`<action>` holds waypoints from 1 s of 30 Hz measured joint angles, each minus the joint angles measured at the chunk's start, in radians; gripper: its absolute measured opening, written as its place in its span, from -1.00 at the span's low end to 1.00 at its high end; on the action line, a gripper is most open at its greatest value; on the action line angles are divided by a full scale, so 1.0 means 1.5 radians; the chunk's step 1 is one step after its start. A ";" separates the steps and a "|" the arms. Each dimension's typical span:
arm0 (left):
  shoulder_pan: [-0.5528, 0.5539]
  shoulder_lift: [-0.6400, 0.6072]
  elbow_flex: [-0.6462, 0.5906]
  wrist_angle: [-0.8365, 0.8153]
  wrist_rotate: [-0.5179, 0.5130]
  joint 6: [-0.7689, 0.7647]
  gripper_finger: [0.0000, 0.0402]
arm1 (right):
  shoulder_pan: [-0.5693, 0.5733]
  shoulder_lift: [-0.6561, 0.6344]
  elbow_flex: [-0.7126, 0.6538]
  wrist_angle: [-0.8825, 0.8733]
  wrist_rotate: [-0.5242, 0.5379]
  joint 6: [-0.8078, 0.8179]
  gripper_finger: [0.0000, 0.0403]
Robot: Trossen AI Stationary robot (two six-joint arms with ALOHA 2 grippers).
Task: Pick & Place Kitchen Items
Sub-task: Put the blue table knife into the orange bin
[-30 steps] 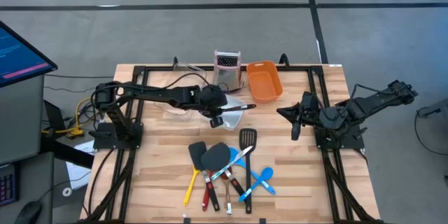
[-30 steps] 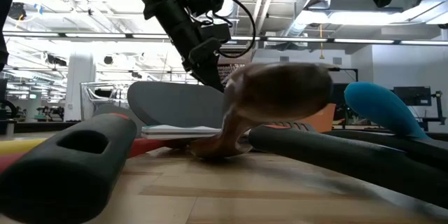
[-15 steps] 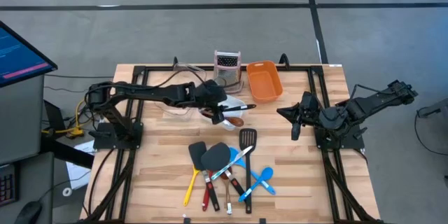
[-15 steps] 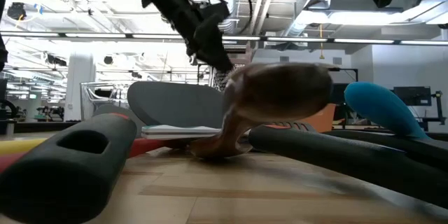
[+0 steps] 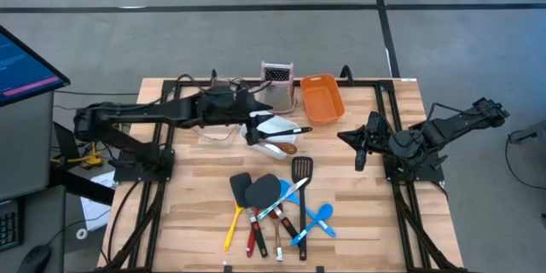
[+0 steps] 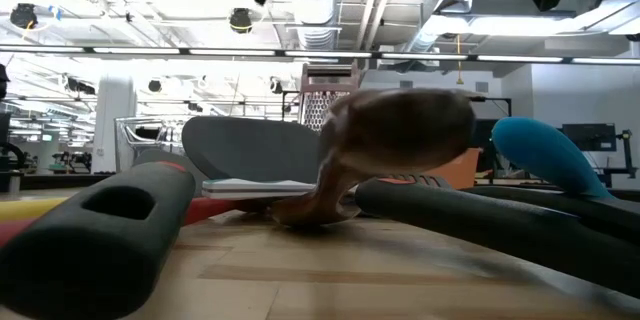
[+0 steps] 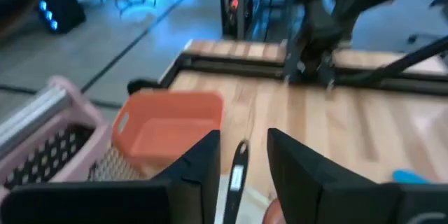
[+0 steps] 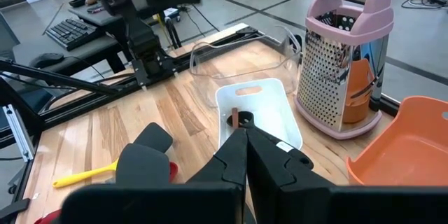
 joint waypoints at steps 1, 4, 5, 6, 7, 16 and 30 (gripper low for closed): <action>-0.005 -0.009 0.000 0.001 0.000 0.000 -0.54 | 0.000 0.000 0.000 0.000 0.000 0.000 -1.00; -0.023 -0.027 0.000 0.001 0.000 0.000 -0.62 | 0.000 0.000 0.000 0.000 0.000 0.000 -1.00; -0.031 -0.032 0.000 0.002 0.000 0.000 -0.65 | 0.000 0.000 0.000 0.000 0.000 0.000 -1.00; -0.038 -0.037 0.000 0.004 0.000 0.000 -0.67 | 0.000 0.000 0.000 0.000 0.000 0.000 -1.00; -0.046 -0.043 0.000 0.003 0.000 0.000 -0.70 | 0.000 0.000 0.000 0.000 0.000 0.000 -1.00; -0.120 -0.075 0.000 0.004 0.000 0.000 -0.93 | 0.000 0.000 0.000 0.009 0.000 0.000 -1.00; -0.186 -0.079 0.000 0.007 -0.001 -0.070 -0.98 | 0.000 0.000 0.000 0.010 -0.001 0.000 -1.00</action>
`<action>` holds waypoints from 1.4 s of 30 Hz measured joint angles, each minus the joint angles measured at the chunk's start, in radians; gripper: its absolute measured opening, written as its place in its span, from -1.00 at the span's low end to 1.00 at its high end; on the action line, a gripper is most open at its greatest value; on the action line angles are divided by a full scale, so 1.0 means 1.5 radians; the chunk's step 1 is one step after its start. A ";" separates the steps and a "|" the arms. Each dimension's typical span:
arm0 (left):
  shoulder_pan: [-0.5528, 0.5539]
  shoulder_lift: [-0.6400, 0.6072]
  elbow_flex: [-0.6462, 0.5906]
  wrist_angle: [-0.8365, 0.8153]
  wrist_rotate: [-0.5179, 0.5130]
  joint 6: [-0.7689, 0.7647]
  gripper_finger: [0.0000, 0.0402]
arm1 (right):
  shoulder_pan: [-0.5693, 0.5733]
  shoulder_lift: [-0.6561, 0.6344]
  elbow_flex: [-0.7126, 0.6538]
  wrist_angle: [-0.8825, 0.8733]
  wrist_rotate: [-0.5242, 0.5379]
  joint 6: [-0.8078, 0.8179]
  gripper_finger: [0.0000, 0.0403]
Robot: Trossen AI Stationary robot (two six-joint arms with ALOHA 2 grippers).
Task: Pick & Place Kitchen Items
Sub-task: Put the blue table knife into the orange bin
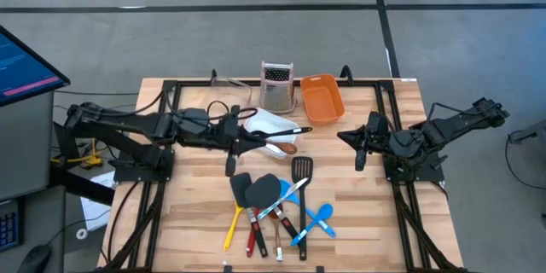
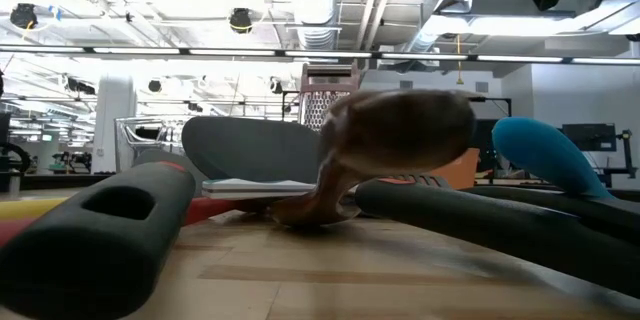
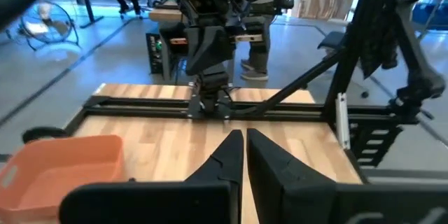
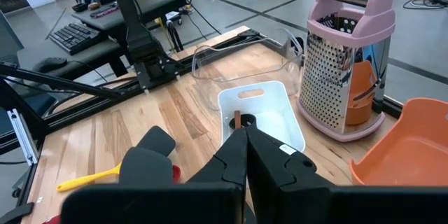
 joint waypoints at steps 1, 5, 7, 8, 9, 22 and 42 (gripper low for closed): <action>-0.003 0.000 0.000 0.000 -0.001 -0.012 -0.98 | 0.000 0.000 0.000 0.000 0.000 0.000 -1.00; -0.015 0.000 0.000 0.003 -0.001 -0.048 -0.98 | 0.000 0.000 0.000 0.000 0.000 0.000 -1.00; -0.021 0.000 0.000 0.006 -0.001 -0.059 -0.98 | 0.000 0.000 0.000 0.000 0.000 0.000 -1.00; -0.024 0.000 0.000 0.008 -0.001 -0.067 -0.98 | 0.000 0.000 0.000 0.000 -0.001 0.000 -1.00; -0.027 0.000 0.000 0.009 -0.001 -0.073 -0.98 | 0.000 0.000 0.000 0.000 -0.001 0.000 -1.00; -0.089 0.001 0.000 0.107 0.000 -0.092 -0.98 | 0.000 0.000 0.000 -0.002 -0.001 0.000 -1.00; -0.172 0.002 0.000 0.193 -0.024 -0.109 -0.98 | 0.000 0.000 0.000 -0.003 -0.018 -0.006 -1.00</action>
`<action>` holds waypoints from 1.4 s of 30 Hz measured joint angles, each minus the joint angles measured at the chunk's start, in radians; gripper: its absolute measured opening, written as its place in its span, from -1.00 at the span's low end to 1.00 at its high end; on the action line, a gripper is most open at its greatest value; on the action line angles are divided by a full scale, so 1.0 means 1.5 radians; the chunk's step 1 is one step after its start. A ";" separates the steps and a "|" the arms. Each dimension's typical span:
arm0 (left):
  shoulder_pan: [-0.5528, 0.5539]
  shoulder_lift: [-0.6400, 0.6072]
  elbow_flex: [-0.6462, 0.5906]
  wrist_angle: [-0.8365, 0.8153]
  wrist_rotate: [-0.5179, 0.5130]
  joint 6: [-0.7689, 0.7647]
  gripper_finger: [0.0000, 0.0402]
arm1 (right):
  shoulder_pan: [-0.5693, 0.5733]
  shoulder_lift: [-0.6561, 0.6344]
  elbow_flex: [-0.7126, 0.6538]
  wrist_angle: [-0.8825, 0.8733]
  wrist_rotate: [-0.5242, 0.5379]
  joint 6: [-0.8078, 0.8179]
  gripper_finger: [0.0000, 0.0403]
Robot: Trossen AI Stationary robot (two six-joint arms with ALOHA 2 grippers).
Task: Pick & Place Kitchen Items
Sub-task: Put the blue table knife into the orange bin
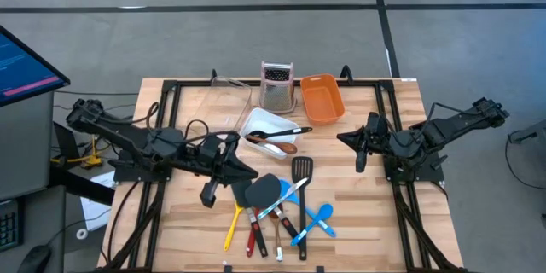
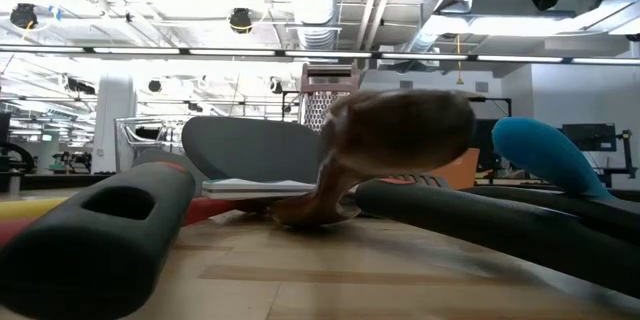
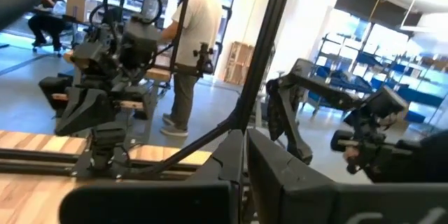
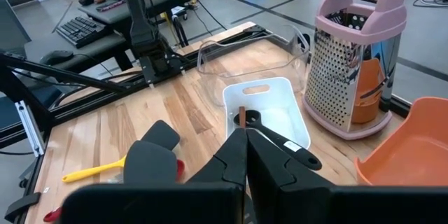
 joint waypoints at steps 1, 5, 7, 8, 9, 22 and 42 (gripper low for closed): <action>-0.006 0.004 0.000 0.010 -0.005 -0.001 -0.98 | 0.000 0.000 0.000 0.000 0.000 0.000 -1.00; -0.023 0.030 0.000 0.057 -0.016 -0.001 -0.98 | 0.000 0.000 0.000 0.000 0.000 0.005 -1.00; -0.027 0.051 0.000 0.078 -0.016 -0.001 -0.98 | 0.000 0.000 0.000 0.000 0.000 0.005 -1.00; -0.030 0.062 0.000 0.085 -0.016 -0.001 -0.98 | 0.000 0.000 0.000 0.000 0.000 0.005 -1.00; -0.031 0.076 0.000 0.096 -0.016 -0.004 -0.98 | 0.000 0.000 0.000 0.000 0.000 0.006 -1.00; -0.021 0.280 0.206 0.086 -0.025 -0.025 -0.99 | 0.000 0.000 0.000 -0.009 -0.001 0.007 -1.00; -0.014 0.500 0.468 -0.118 -0.110 -0.133 -0.99 | 0.001 0.000 0.000 -0.045 -0.071 0.006 -1.00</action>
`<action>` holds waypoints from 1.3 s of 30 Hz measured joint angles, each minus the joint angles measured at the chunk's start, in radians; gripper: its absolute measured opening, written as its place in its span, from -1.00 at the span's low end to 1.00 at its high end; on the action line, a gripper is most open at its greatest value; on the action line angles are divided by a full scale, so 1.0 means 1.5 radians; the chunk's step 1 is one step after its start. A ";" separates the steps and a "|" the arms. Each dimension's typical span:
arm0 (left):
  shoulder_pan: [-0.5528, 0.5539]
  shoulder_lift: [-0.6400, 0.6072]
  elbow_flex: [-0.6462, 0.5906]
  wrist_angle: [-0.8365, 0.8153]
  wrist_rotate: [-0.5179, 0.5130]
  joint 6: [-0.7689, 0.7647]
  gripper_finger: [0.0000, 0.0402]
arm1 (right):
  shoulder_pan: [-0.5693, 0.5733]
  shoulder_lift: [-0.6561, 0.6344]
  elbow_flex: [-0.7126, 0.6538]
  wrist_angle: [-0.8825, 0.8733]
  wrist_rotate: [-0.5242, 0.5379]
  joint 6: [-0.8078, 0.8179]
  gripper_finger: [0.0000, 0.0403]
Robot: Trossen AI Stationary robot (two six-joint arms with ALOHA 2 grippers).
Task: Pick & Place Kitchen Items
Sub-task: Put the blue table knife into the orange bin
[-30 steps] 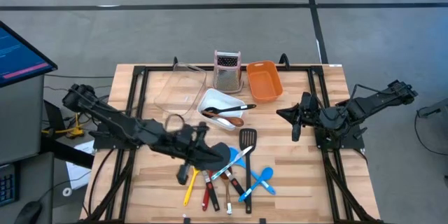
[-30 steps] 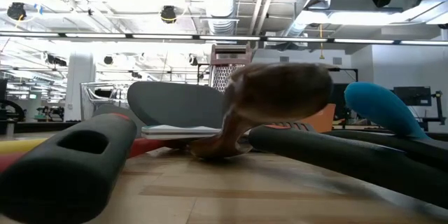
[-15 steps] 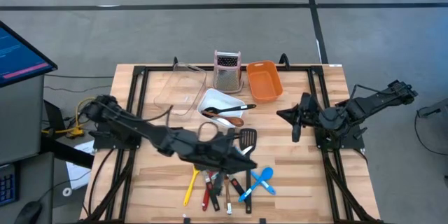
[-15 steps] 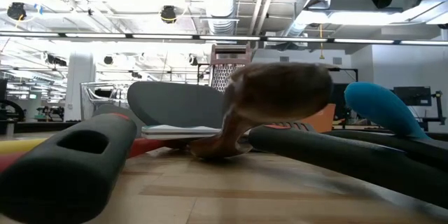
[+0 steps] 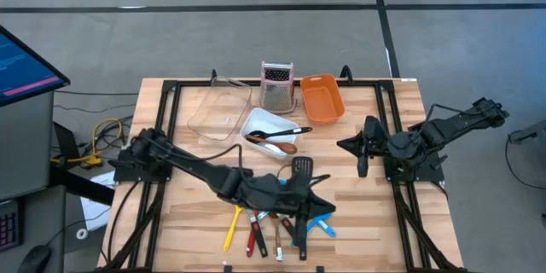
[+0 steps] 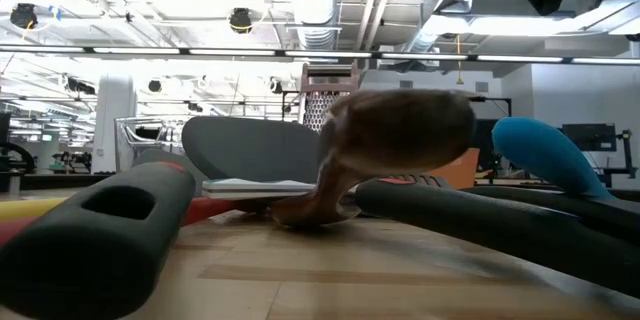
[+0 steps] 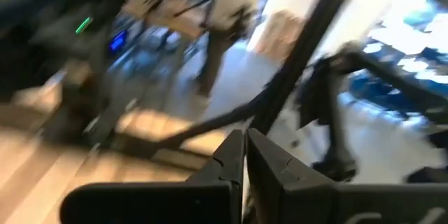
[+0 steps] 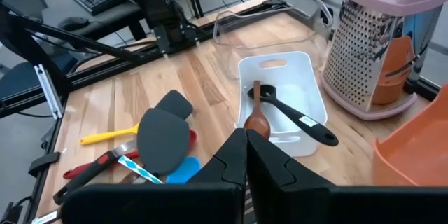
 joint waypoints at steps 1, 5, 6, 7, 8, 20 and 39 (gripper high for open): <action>-0.004 0.000 0.000 -0.030 -0.021 -0.021 -0.99 | 0.000 0.000 0.000 0.000 0.000 -0.001 -1.00; -0.017 0.000 0.000 -0.140 -0.071 -0.117 -0.99 | 0.000 0.000 0.000 0.000 0.000 -0.001 -1.00; -0.017 0.000 0.000 -0.164 -0.076 -0.143 -0.99 | 0.000 0.000 0.000 0.000 0.000 -0.001 -1.00; -0.018 0.003 0.001 -0.190 -0.079 -0.168 -0.99 | 0.000 0.000 0.000 0.000 0.000 -0.001 -1.00; -0.017 0.006 0.001 -0.212 -0.081 -0.191 -0.99 | 0.000 0.000 0.000 0.000 0.000 -0.001 -1.00; 0.023 0.103 -0.001 -0.375 0.000 -0.353 -0.99 | 0.000 0.000 0.000 -0.023 0.002 -0.006 -1.00; 0.092 0.115 0.000 -0.608 0.040 -0.368 -0.99 | 0.000 0.000 0.000 -0.031 0.002 -0.004 -1.00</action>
